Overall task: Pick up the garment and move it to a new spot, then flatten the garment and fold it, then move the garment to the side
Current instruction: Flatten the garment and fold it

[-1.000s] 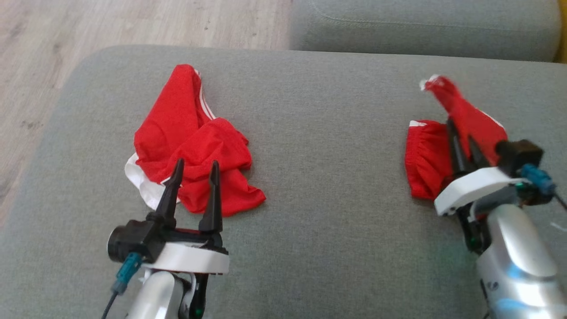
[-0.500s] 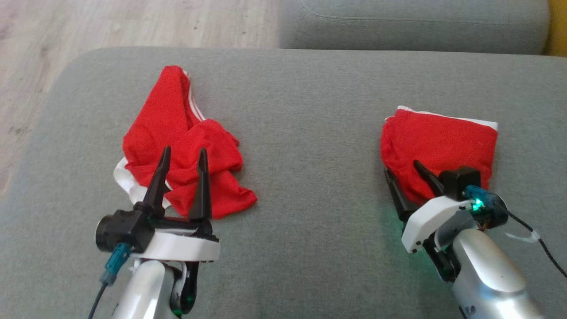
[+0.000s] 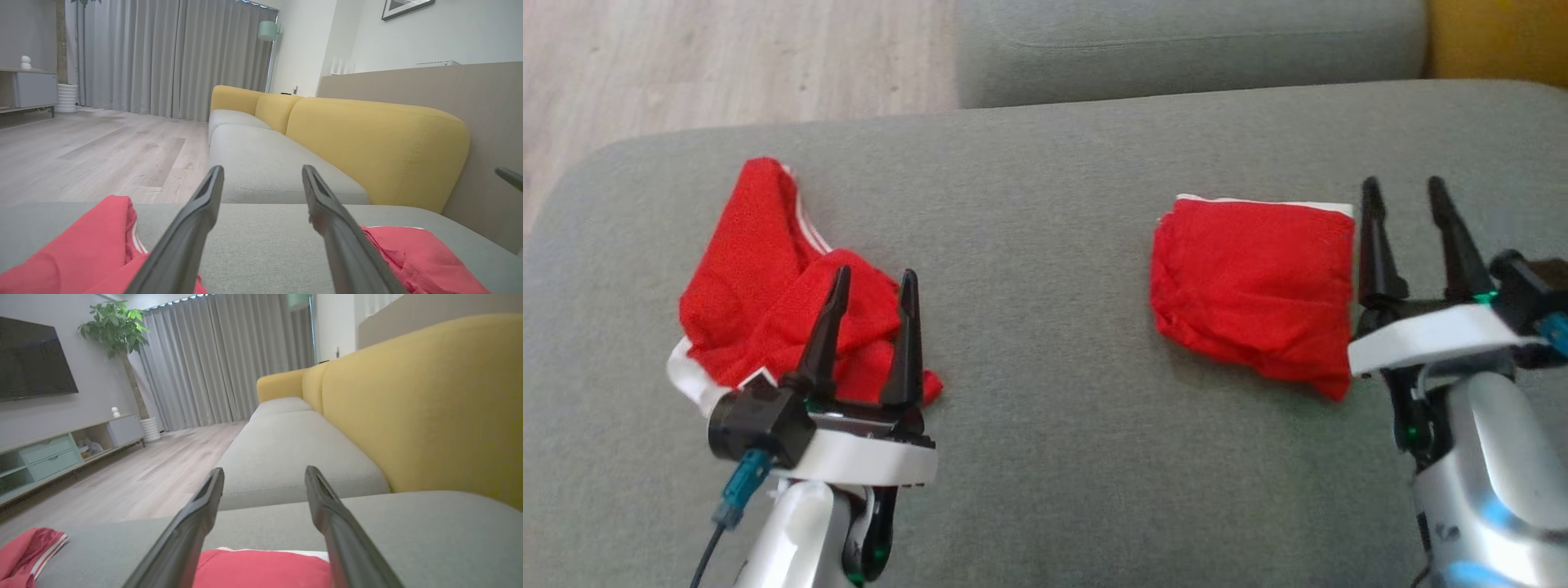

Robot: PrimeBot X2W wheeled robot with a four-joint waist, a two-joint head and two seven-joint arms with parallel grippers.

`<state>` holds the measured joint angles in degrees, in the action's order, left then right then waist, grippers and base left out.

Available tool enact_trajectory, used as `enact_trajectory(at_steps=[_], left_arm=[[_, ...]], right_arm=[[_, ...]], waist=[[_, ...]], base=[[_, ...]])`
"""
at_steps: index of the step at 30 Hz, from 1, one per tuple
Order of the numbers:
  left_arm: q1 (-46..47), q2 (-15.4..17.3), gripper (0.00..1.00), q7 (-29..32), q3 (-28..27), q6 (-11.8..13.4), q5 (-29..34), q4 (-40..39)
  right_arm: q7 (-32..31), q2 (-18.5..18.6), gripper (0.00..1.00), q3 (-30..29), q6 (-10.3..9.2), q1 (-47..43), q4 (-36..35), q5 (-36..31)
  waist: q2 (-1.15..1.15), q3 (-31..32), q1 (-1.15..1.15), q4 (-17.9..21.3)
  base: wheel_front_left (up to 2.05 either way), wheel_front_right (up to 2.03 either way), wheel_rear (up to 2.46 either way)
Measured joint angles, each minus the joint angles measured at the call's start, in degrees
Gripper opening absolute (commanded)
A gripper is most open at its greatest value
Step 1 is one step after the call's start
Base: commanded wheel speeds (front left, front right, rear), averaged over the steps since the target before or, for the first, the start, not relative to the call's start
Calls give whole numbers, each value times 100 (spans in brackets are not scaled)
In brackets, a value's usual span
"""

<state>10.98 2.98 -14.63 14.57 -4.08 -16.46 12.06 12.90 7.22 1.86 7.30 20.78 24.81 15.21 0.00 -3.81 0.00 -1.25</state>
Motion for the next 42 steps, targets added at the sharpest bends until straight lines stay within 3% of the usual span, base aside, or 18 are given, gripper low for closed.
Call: enact_trajectory(at_steps=[9, 23, 24, 25, 26, 37, 42], left_arm=[[-116, -20, 100, 0, 19, 96, 116, -30], [-359, -21, 100, 0, 32, 164, 47, -14], [-325, -21, 100, 0, 46, 164, 44, -12], [-283, -21, 100, 0, 63, 164, 8, -7], [-244, -21, 100, 0, 78, 163, -24, -7], [147, -32, 100, 0, 279, 149, -9, -8], [348, -37, 100, 0, 407, 154, -10, 12]], right_arm=[[31, -376, 100, -631, 0, -1066, -945, -513], [64, -441, 100, -527, 0, -1254, -989, -421], [19, -441, 84, -508, 0, -1201, -950, -461], [-4, -441, 22, -492, 0, -1146, -899, -504], [-42, -441, 0, -471, 0, -1084, -843, -544], [-349, -438, 0, -859, 0, 163, 330, -935], [-549, -434, 0, -1461, 0, 864, 1382, -1313]], waist=[[0, -54, 0, 319], [0, -184, 0, 267], [0, -224, 0, 244], [0, -261, 1, 210], [0, -296, 0, 175], [0, -876, 1, -236], [0, -1147, 1, -571]], base=[[0, 0, 0], [0, 0, 0], [0, 0, 0], [0, 0, 0], [0, 0, 0], [0, 0, 0], [0, 0, 0]])
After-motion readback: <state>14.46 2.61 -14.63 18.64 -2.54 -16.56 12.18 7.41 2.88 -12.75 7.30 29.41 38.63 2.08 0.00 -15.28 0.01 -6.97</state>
